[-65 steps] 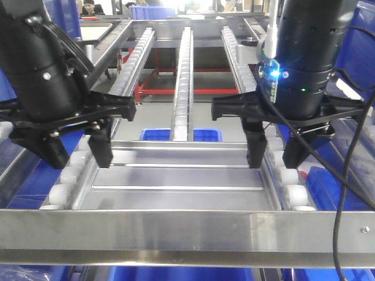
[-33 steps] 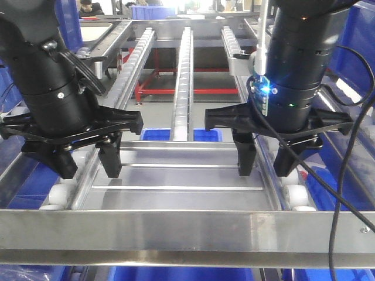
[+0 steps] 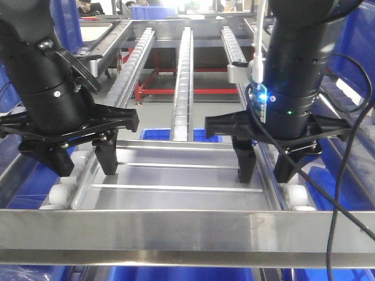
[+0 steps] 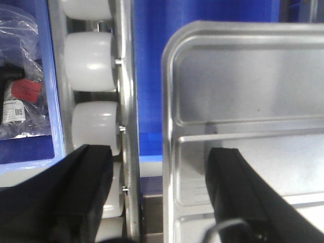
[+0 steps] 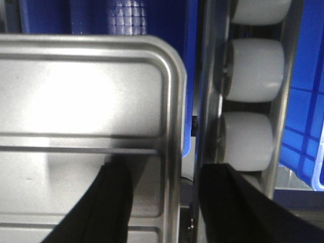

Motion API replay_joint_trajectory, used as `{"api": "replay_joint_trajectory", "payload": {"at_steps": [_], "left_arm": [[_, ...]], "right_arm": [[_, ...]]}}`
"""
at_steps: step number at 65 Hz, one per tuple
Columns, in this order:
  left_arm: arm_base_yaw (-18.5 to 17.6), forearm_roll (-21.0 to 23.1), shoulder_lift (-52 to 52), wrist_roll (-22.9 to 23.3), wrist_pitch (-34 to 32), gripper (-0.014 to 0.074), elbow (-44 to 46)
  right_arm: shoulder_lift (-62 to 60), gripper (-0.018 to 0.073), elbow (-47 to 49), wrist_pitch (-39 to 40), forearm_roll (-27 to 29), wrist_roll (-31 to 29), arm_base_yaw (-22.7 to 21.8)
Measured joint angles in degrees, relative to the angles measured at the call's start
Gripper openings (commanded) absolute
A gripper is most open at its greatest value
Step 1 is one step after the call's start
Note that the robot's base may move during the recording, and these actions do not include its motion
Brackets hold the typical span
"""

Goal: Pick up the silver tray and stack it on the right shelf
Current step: 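Close both grippers on the tray's side rims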

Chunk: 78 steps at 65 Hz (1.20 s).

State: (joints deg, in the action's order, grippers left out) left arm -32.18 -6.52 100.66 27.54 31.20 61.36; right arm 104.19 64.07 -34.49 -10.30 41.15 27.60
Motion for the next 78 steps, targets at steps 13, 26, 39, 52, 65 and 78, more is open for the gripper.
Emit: {"api": "replay_joint_trajectory", "payload": {"at_steps": [13, 26, 39, 52, 65, 78], "left_arm": [[0.00, 0.00, 0.09, 0.00, 0.00, 0.0316, 0.00], [0.00, 0.00, 0.22, 0.00, 0.00, 0.0313, 0.00], [0.00, 0.00, 0.22, 0.00, 0.00, 0.0230, 0.00], [0.00, -0.22, 0.22, 0.00, 0.00, 0.0230, 0.00], [0.00, -0.22, 0.86, 0.00, 0.00, 0.0229, 0.27], [0.00, -0.22, 1.19, 0.00, 0.00, 0.0227, 0.54]], "right_arm": [[0.00, 0.0424, 0.00, 0.11, 0.00, 0.00, 0.00], [0.00, 0.0424, 0.00, 0.11, 0.00, 0.00, 0.00], [0.00, 0.0424, 0.00, 0.11, 0.00, 0.00, 0.00], [0.00, 0.0424, 0.00, 0.11, 0.00, 0.00, 0.00], [0.00, 0.0424, 0.13, 0.11, 0.00, 0.00, 0.00], [0.00, 0.0424, 0.17, 0.01, 0.00, 0.00, 0.00]]}}
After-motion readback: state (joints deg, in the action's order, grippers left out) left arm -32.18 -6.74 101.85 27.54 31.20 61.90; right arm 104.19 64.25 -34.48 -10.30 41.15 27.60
